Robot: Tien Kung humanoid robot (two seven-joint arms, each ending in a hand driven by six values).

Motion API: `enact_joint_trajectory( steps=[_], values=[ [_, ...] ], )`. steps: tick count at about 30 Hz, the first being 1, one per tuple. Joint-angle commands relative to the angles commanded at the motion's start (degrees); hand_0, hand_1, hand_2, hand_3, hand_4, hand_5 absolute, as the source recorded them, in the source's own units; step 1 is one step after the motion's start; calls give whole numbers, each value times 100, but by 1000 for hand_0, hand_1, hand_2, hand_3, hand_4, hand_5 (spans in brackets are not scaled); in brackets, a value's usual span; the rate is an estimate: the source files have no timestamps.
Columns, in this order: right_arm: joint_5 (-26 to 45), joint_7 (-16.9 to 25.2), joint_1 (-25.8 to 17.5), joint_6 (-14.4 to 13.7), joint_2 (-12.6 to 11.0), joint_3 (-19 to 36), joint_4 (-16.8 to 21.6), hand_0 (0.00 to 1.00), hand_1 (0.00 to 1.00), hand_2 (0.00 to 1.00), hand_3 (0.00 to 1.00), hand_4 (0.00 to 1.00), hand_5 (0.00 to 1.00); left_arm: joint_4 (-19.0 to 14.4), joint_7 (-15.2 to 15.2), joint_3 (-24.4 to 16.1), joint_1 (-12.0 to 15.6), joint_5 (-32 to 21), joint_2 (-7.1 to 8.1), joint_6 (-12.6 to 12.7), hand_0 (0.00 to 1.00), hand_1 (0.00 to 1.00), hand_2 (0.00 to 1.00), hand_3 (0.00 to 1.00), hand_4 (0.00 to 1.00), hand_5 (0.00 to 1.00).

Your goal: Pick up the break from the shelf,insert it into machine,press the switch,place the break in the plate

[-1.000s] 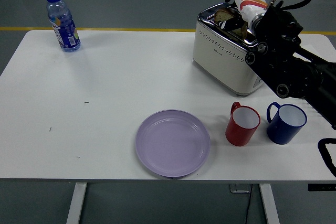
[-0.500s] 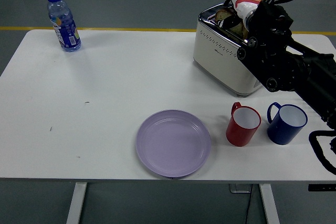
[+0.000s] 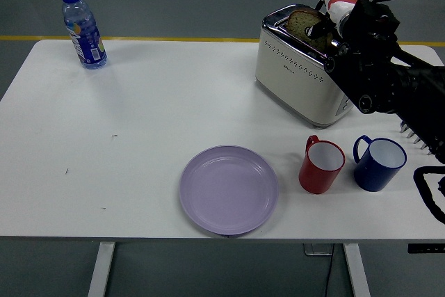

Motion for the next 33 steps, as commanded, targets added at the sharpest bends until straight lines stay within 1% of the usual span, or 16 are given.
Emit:
enact_joint_trajectory(
  steps=[5,6,11,12,17,18,20,23,24,30,31,33],
  values=[
    [122,52,16,-34,0,-71,-3,365,418,473,631,741,298,0,-1,-41,-4,50,0,1,595,426,392,557,316,927],
    [130,62,21,-41,0,-84,-5,319,389,440,591,733,283,0,0,-56,-6,67,0,0,594,426,391,558,316,928],
    [168,98,66,-67,0,-174,-68,319,389,440,591,733,283,0,6,-87,-11,131,0,-11,594,426,391,558,316,928],
    [173,105,74,-72,0,-191,-81,259,329,393,531,699,244,0,7,-93,-12,141,0,-13,594,425,390,556,315,928],
    [217,164,107,-135,0,-257,-206,259,329,393,531,699,244,0,14,-113,-12,184,0,-19,594,425,390,556,315,928],
    [232,178,109,-148,0,-274,-227,239,310,389,513,683,229,0,16,-118,-12,192,0,-19,594,422,388,557,312,925],
    [242,188,110,-157,0,-286,-242,239,310,389,513,683,229,0,17,-121,-12,197,0,-19,594,422,388,557,312,925],
    [295,237,103,-252,0,-352,-268,239,310,389,513,683,229,0,24,-131,-7,221,0,-23,594,422,388,557,312,925],
    [299,244,101,-272,0,-363,-267,198,280,371,486,599,166,0,25,-131,-6,225,0,-24,594,420,387,557,309,921],
    [204,280,111,-460,0,-363,-231,198,280,371,486,599,166,0,29,-196,10,310,0,-37,594,420,387,557,309,921],
    [185,287,114,-480,0,-356,-216,180,279,374,489,517,71,0,29,-205,12,322,0,-38,594,419,386,557,308,920],
    [170,291,117,-494,0,-351,-204,180,279,374,489,517,71,0,29,-211,13,331,0,-39,594,419,386,557,308,920]
  ],
)
